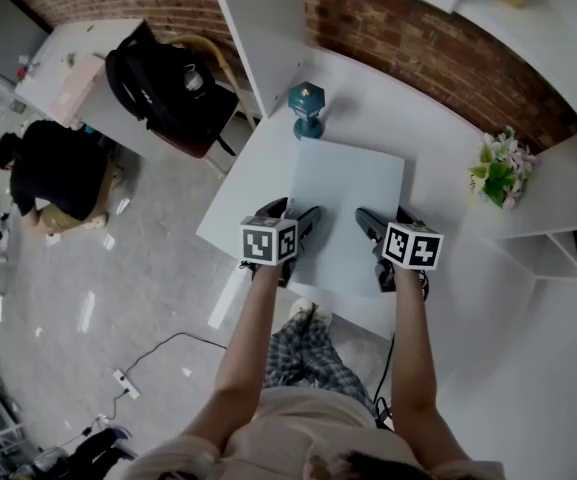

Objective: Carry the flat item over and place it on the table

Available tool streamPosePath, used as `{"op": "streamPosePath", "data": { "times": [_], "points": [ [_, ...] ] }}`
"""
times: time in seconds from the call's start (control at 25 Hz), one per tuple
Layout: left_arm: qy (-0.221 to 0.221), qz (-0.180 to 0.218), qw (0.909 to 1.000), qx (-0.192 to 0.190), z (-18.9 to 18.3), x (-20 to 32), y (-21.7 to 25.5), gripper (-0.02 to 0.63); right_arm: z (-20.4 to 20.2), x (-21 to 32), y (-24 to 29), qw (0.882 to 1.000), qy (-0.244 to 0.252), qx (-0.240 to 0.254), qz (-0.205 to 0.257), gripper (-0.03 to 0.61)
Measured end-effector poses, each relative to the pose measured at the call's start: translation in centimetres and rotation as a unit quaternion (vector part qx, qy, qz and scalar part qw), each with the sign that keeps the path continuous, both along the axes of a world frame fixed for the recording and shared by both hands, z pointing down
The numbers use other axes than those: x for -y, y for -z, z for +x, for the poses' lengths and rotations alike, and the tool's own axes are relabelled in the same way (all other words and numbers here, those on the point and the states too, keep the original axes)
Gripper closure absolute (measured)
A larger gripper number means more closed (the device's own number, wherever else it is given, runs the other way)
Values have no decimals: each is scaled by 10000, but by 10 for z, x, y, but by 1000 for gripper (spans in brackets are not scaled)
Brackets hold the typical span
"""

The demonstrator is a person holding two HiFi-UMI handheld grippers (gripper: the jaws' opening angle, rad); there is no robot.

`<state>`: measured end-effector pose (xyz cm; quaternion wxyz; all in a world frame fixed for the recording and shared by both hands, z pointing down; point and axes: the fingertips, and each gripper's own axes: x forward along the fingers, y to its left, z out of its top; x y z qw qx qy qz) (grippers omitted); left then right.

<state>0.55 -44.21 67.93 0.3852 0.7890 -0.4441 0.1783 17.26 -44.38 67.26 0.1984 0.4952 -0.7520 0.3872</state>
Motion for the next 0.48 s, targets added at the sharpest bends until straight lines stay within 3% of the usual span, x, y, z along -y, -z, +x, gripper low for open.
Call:
{"op": "streamPosePath", "data": {
  "times": [0.24,0.48],
  "points": [
    [-150,-348,9985,389,3,0,-15,279,0,-1,-12,9988,78,-438,-197,135],
    [-279,-318,9980,470,5,0,-14,279,1,-2,-12,9989,86,-430,-135,135]
  ]
}}
